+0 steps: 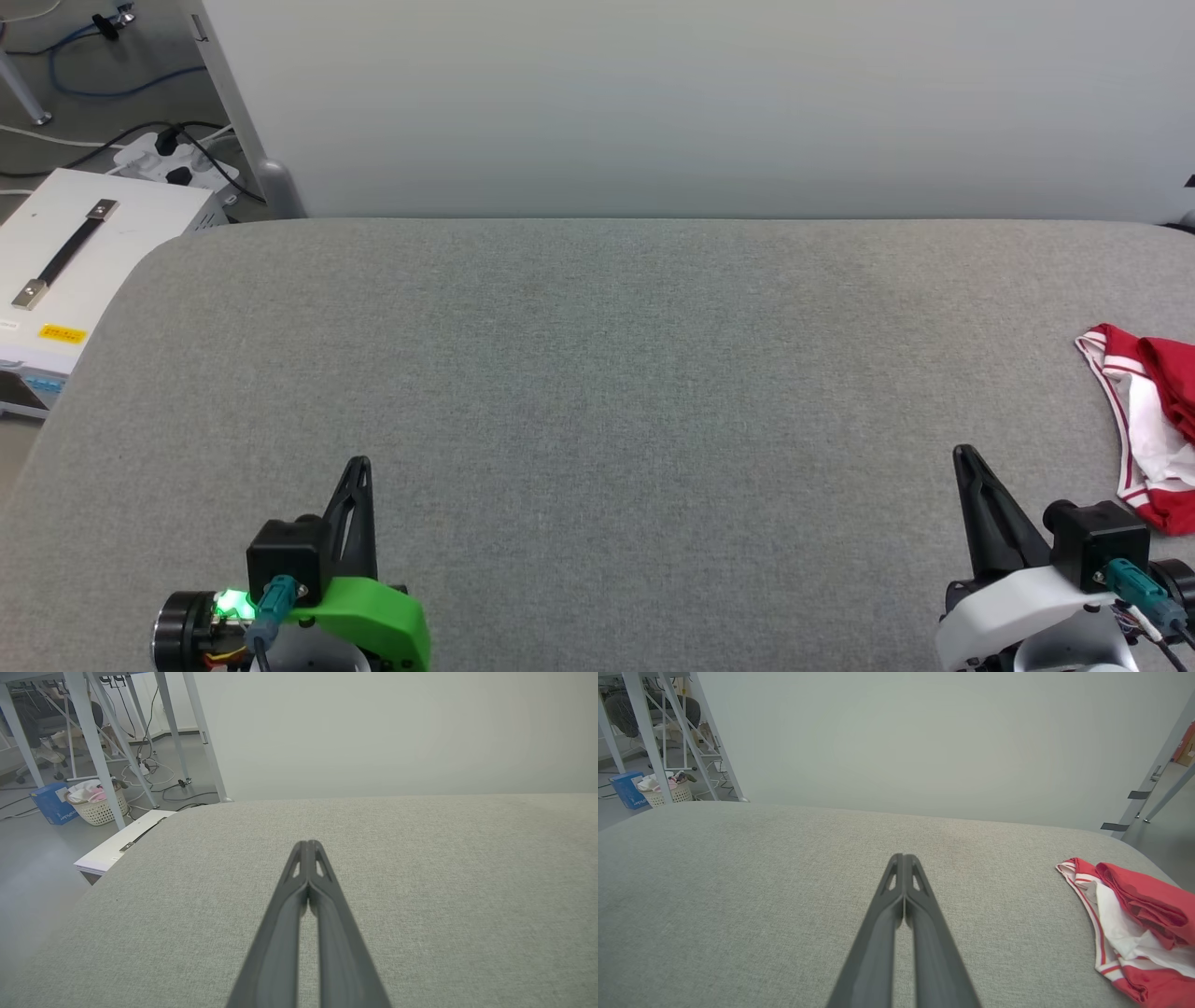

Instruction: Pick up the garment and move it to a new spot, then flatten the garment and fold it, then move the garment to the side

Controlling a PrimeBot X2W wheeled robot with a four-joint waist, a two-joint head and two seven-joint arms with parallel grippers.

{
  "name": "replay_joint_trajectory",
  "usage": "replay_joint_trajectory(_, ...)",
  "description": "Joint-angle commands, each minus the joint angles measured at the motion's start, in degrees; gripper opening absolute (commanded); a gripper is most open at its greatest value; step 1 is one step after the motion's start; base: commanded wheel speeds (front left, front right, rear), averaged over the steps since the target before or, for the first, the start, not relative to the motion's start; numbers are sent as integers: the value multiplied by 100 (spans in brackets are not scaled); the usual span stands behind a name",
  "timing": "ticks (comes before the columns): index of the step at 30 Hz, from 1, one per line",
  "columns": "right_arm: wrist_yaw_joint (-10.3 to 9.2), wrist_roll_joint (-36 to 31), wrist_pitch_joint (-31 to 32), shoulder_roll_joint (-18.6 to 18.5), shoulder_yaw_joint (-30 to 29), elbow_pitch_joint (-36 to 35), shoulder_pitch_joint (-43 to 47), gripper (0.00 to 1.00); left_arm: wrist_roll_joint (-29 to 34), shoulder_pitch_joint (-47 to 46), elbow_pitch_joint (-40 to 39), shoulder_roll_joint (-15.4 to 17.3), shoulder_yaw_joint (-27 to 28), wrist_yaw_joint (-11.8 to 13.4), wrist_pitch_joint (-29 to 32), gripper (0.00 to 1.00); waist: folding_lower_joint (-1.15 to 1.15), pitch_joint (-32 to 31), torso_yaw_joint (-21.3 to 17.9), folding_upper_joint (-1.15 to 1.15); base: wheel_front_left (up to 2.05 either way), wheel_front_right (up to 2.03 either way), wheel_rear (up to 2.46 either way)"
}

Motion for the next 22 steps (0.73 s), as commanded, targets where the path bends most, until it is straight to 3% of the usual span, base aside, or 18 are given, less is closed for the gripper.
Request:
replay_joint_trajectory(1, -3, -83, 30, 10, 17, 12, -126, 0, 57, -145, -32, -31, 29, 43, 30, 0, 0, 2, -3, 0, 0, 0, 0)
replay_joint_trajectory(22, -3, -236, 273, 19, 65, 23, -268, 0, 109, -221, -102, -48, 70, 74, 271, 0, 0, 37, -47, 0, 0, 0, 0)
